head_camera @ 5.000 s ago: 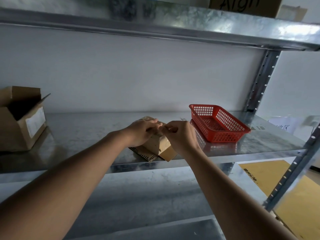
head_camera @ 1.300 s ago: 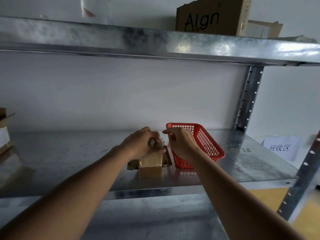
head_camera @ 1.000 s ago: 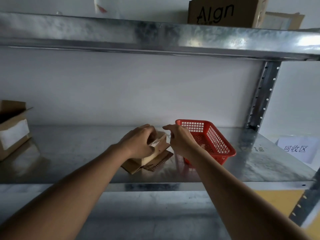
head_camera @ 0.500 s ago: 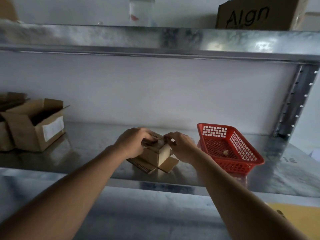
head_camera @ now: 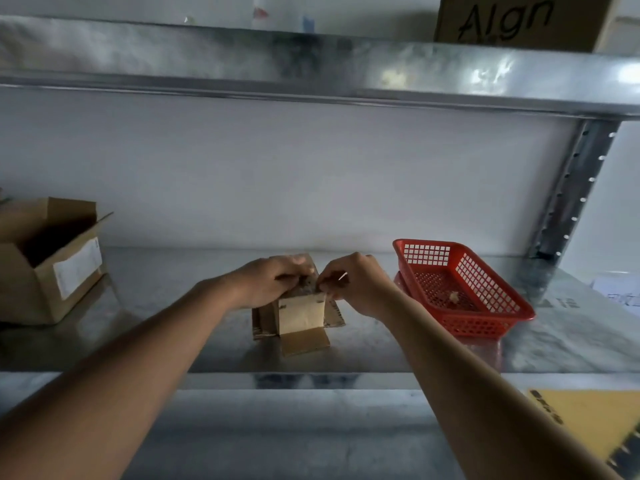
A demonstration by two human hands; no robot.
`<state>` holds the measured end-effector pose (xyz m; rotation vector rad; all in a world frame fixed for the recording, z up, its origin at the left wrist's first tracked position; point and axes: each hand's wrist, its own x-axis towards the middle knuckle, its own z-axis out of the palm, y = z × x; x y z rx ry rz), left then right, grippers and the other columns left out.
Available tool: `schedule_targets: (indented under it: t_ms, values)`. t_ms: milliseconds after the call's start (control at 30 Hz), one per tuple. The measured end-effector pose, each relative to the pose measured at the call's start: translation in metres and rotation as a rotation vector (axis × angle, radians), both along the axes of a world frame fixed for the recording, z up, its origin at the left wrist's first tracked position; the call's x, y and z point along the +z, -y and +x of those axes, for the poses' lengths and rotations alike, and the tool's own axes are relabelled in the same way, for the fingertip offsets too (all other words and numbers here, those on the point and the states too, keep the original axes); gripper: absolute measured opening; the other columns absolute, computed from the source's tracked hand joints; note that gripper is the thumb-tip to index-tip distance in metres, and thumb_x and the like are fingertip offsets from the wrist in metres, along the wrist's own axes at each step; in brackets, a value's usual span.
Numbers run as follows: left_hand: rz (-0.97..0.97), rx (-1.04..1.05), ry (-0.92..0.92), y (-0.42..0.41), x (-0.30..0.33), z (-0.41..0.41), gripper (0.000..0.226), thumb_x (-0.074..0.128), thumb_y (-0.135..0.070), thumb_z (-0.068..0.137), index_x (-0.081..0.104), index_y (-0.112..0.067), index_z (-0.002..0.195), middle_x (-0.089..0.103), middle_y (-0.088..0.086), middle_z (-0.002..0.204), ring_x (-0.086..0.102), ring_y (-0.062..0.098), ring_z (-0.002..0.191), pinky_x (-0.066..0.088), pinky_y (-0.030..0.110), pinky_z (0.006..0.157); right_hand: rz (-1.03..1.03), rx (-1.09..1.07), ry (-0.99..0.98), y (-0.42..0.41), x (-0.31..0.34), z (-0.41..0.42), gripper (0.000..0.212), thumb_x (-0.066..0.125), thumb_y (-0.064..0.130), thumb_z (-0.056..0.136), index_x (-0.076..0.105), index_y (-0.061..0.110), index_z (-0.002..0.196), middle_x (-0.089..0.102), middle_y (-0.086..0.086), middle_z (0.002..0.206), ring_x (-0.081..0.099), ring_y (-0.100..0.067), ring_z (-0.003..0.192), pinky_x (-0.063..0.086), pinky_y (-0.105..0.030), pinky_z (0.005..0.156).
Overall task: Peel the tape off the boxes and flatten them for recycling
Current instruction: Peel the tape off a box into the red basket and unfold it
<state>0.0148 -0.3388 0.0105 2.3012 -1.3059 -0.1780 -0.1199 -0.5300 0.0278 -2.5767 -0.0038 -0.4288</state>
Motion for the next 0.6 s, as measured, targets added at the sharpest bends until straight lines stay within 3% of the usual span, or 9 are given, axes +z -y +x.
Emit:
schedule_targets:
  t_ms: [100, 233, 300, 367, 600]
  values:
    - [0.034, 0.021, -0.048, -0.002, -0.001, 0.006, 0.041, 0.044, -0.036, 0.110, 0.048, -0.070, 0.132, 0.028, -0.024, 0.164, 0.023, 0.009, 0.154, 0.020, 0.042, 0.128, 0.008, -0.006, -0.051, -0.001, 0.004, 0.007, 0.009, 0.079, 0.022, 0.091, 0.079, 0.015, 0.096, 0.077, 0.002, 0.085, 0.074, -0.011, 0.078, 0.062, -0.041, 0.085]
    - [0.029, 0.000, -0.047, -0.006, -0.002, 0.008, 0.041, 0.042, -0.036, 0.111, 0.048, -0.062, 0.141, 0.024, -0.026, 0.165, 0.019, 0.005, 0.154, 0.014, 0.030, 0.123, 0.013, -0.028, -0.146, -0.006, 0.010, 0.017, 0.013, 0.076, 0.023, 0.093, 0.075, 0.010, 0.090, 0.076, 0.001, 0.074, 0.073, -0.005, 0.064, 0.064, -0.032, 0.075]
    - [0.026, 0.000, -0.031, -0.007, -0.003, 0.007, 0.040, 0.040, -0.036, 0.111, 0.048, -0.061, 0.142, 0.024, -0.024, 0.166, 0.019, 0.007, 0.154, 0.015, 0.032, 0.125, -0.026, -0.027, -0.203, -0.010, 0.014, 0.020, 0.011, 0.074, 0.022, 0.095, 0.073, 0.013, 0.089, 0.076, 0.002, 0.074, 0.072, -0.004, 0.062, 0.062, -0.025, 0.068]
    - [0.032, 0.007, -0.024, -0.007, -0.002, 0.007, 0.040, 0.038, -0.038, 0.112, 0.047, -0.062, 0.142, 0.023, -0.024, 0.166, 0.019, 0.008, 0.155, 0.014, 0.036, 0.127, -0.072, -0.032, -0.229, -0.011, 0.017, 0.021, 0.008, 0.071, 0.021, 0.097, 0.072, 0.014, 0.093, 0.075, 0.000, 0.080, 0.072, -0.006, 0.065, 0.060, -0.024, 0.064]
    - [0.043, -0.004, -0.017, -0.009, -0.004, 0.007, 0.039, 0.036, -0.041, 0.111, 0.047, -0.057, 0.145, 0.022, -0.023, 0.167, 0.018, 0.009, 0.156, 0.016, 0.039, 0.127, -0.304, -0.065, -0.302, -0.021, 0.012, 0.025, 0.018, 0.047, 0.008, 0.105, 0.064, 0.004, 0.108, 0.066, -0.010, 0.101, 0.067, -0.024, 0.092, 0.057, -0.034, 0.074]
